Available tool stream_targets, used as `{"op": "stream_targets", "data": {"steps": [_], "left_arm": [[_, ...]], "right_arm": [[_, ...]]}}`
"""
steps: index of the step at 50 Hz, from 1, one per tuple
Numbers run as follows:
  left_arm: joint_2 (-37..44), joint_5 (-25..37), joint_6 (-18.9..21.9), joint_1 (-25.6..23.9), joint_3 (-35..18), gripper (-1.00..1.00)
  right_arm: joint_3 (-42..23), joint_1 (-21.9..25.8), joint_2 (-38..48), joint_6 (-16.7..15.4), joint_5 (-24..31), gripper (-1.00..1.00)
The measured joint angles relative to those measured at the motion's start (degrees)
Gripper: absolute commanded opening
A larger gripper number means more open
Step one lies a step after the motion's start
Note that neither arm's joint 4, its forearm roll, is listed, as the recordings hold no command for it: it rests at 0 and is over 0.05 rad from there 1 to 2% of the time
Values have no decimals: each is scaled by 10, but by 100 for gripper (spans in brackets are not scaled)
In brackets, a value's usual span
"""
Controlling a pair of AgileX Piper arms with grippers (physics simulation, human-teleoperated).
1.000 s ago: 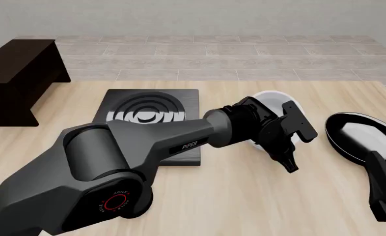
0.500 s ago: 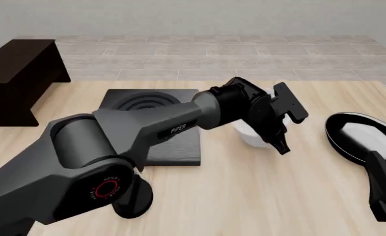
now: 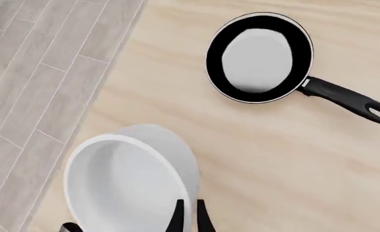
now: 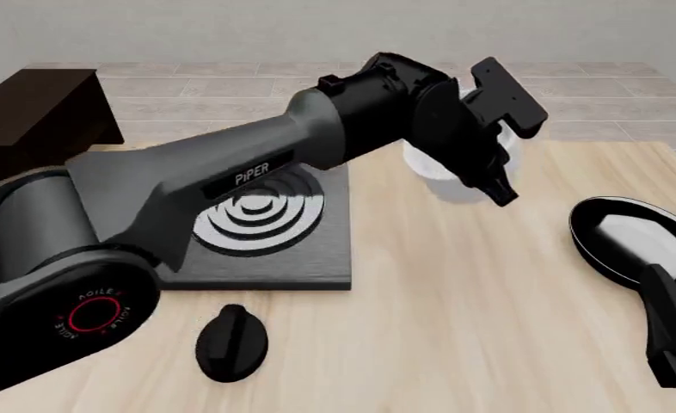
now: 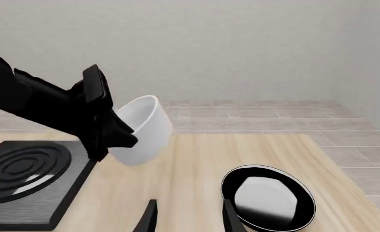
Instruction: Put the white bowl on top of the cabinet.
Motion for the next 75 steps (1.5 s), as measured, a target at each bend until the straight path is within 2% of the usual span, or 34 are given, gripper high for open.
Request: {"op": "stream_targets", "data": {"steps": [10,26,36,65,75], "left_arm": [[-58,-18,-21,20,29,-100],[-195,-70,-47,74,144,-100],[-242,-80,-52,123,183,-100],[-294,-77,-17,315,224,-100],[-303,-85,10,384,247,-100]], "right_arm": [[0,0,0,0,0,100],[0,0,0,0,0,100],[0,0,0,0,0,100],[0,0,0,0,0,100],[0,0,0,0,0,100]]}}
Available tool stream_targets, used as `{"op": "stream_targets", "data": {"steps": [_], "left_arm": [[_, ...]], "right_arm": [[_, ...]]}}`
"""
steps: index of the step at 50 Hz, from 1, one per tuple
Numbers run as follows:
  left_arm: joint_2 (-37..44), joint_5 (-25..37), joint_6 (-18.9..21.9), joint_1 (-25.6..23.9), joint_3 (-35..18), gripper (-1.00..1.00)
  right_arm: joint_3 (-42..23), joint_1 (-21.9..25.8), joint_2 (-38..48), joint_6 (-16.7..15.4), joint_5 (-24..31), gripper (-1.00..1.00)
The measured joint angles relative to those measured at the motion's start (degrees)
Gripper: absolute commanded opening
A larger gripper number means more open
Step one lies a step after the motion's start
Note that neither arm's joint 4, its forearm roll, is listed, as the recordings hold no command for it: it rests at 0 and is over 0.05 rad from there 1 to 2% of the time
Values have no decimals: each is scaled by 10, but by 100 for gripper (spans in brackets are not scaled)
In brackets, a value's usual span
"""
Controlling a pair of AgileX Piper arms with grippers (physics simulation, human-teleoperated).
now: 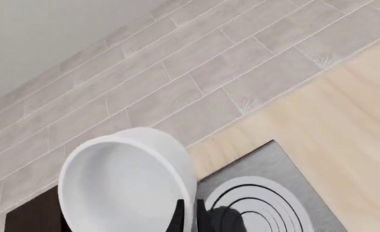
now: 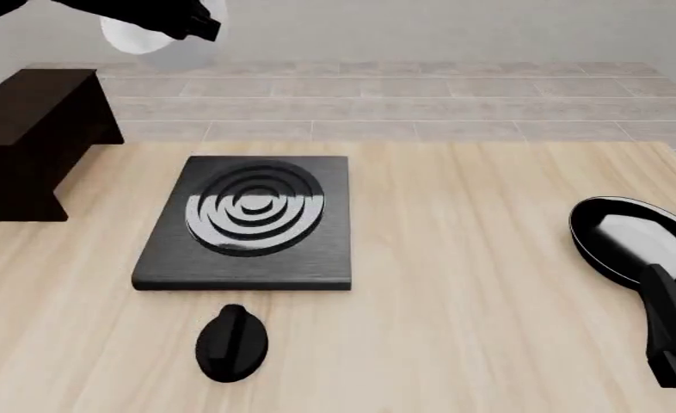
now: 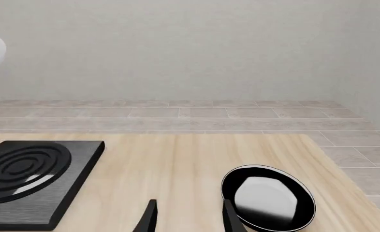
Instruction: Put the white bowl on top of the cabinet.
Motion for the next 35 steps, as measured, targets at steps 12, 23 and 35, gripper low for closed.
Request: {"op": "stream_targets", "data": {"steps": [12,23,35], "left_arm": [[6,-5,18,85,6,-100],[35,3,22,137,-32,-100],[75,18,22,182,-84,-100]], "right_arm": [[0,0,0,0,0,100],[0,0,0,0,0,100],[0,0,0,0,0,100]]}}
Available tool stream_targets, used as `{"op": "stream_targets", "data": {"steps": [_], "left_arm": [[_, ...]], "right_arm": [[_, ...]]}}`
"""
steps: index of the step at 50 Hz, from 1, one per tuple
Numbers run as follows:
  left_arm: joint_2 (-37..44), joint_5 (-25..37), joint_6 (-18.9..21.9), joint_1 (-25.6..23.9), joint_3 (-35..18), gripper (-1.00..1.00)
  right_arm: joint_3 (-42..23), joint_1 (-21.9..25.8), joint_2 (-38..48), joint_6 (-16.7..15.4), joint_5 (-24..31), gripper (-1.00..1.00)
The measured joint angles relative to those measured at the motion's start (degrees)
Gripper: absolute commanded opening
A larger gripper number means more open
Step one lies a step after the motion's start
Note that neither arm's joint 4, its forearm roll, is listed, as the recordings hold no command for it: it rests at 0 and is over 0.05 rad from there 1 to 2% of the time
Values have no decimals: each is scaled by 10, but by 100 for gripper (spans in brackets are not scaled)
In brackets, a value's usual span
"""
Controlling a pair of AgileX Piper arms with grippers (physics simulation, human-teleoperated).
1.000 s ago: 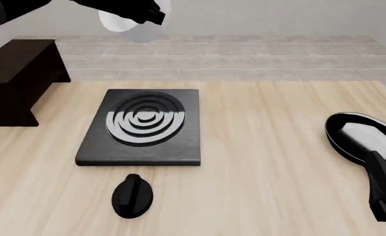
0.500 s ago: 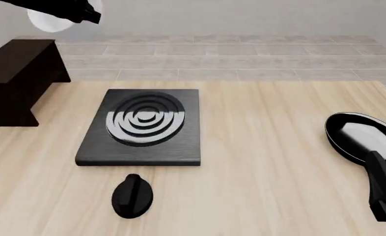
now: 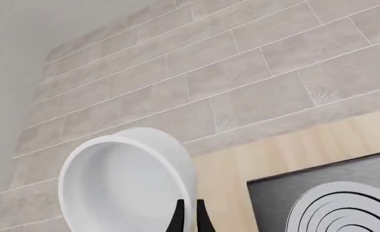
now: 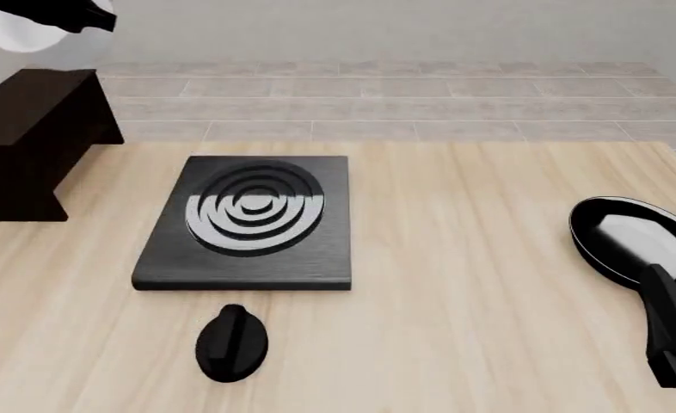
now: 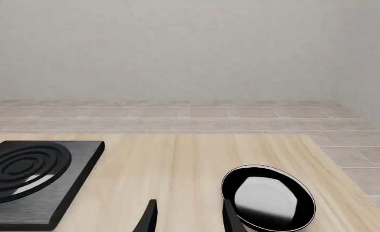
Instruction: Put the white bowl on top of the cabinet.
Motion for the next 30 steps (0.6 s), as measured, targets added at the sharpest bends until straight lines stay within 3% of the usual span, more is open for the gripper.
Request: {"op": "stream_targets", "data": {"steps": [20,30], "left_arm": [[65,42,11,77,-82,-100],[92,41,5,106,-84,-100]], "right_arm": [[0,0,0,0,0,100],[0,0,0,0,0,100]]}}
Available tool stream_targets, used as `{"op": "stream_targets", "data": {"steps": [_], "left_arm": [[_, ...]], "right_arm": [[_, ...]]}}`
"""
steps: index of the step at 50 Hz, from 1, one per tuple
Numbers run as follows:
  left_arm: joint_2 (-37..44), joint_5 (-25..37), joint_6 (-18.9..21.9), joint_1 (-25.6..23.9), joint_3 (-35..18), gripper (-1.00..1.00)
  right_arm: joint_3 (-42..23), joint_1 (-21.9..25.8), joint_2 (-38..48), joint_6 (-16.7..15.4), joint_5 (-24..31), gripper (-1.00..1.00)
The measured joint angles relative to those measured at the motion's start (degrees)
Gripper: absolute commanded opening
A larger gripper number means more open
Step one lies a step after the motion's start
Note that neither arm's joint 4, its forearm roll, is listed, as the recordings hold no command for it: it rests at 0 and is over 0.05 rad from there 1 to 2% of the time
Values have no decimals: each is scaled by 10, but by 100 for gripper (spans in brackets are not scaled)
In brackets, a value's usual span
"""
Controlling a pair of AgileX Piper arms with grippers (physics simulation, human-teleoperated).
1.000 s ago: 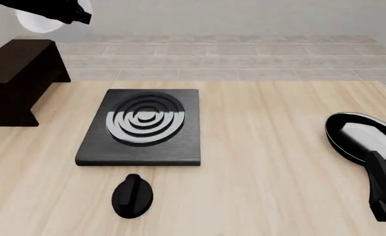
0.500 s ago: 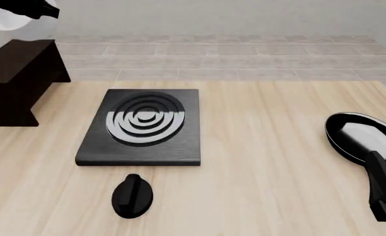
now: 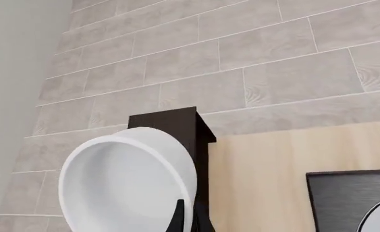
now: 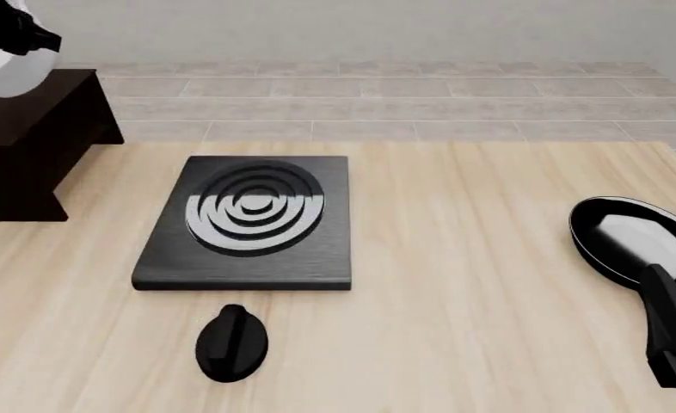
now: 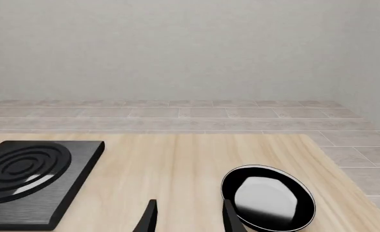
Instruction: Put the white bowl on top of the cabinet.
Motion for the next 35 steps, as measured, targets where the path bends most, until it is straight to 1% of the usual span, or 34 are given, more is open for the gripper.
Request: {"op": "stream_targets", "data": {"steps": [9,18,35], "left_arm": [[12,-23,6,23,35,-100],[10,-44,9,26,51,-100],[28,-50,-8,23,35,-100]], "right_arm": [[0,0,0,0,0,100],[0,0,0,0,0,100],[0,0,0,0,0,100]]}}
